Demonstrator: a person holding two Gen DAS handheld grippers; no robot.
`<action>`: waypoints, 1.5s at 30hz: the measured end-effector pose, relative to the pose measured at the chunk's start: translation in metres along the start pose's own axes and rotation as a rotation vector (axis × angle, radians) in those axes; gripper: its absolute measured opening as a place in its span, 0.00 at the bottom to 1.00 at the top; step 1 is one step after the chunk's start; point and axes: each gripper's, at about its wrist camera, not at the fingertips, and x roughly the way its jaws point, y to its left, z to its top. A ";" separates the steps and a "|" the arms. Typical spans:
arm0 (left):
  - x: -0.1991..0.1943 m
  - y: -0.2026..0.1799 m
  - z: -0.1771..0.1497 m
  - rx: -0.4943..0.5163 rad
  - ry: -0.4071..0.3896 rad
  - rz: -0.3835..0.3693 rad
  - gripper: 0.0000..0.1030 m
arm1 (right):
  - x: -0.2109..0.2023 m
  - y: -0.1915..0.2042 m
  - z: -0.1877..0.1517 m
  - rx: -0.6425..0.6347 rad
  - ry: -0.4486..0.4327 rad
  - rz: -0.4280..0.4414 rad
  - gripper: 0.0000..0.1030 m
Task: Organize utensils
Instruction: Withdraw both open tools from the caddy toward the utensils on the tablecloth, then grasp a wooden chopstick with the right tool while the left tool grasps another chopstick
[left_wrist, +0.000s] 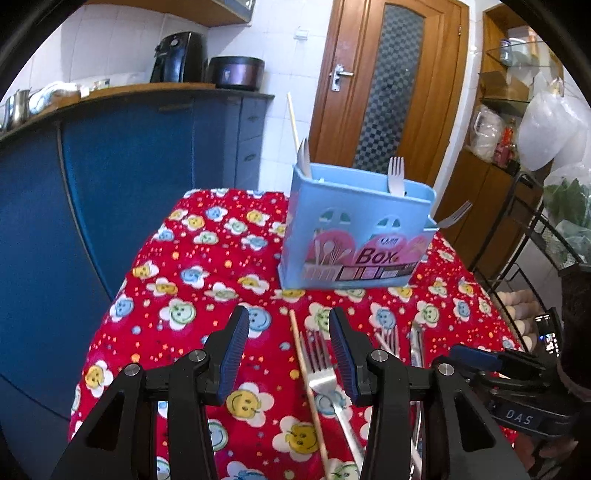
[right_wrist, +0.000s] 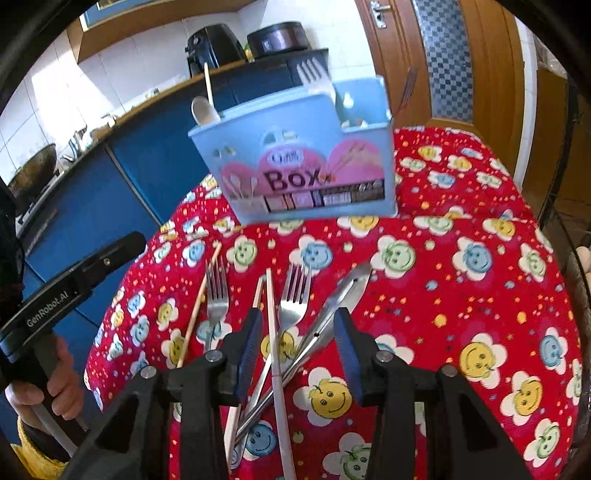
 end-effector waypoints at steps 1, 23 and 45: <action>0.001 0.001 -0.001 -0.001 0.005 0.001 0.45 | 0.002 0.000 -0.001 -0.003 0.007 0.001 0.42; 0.018 0.009 -0.017 -0.011 0.071 0.011 0.45 | 0.030 0.011 -0.005 -0.053 0.075 -0.010 0.07; 0.050 -0.007 -0.031 0.036 0.218 0.021 0.45 | -0.012 -0.034 -0.003 0.104 -0.063 0.063 0.06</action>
